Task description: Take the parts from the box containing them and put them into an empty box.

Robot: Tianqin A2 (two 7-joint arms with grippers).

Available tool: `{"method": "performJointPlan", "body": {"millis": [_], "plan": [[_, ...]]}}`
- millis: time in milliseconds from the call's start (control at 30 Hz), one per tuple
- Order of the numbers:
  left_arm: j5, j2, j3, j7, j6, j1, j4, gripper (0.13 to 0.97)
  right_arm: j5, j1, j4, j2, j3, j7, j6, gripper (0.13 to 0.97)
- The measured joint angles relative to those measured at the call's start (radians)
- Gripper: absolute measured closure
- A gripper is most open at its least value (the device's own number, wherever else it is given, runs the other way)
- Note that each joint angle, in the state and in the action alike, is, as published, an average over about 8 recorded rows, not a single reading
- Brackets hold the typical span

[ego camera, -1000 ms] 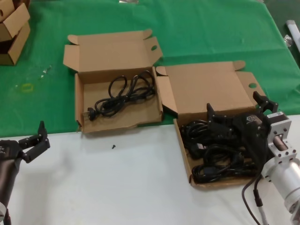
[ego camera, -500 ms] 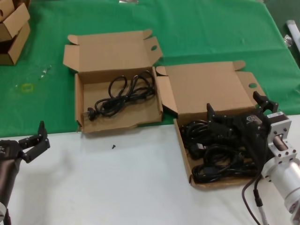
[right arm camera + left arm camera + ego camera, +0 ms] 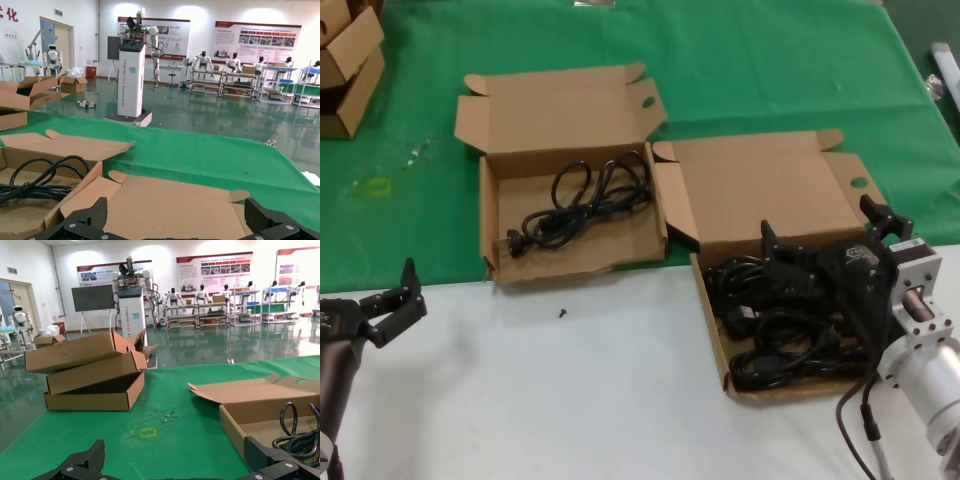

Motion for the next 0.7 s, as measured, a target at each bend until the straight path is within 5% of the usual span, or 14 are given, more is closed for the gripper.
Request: {"method": "performJointPlan", "body": {"millis": [700], "plan": [[0.0, 0.0, 0.0, 0.0, 0.0, 0.0, 0.0, 0.132, 0.0, 0.0, 0.0, 0.0, 0.0, 0.0, 0.0, 0.129]]}}
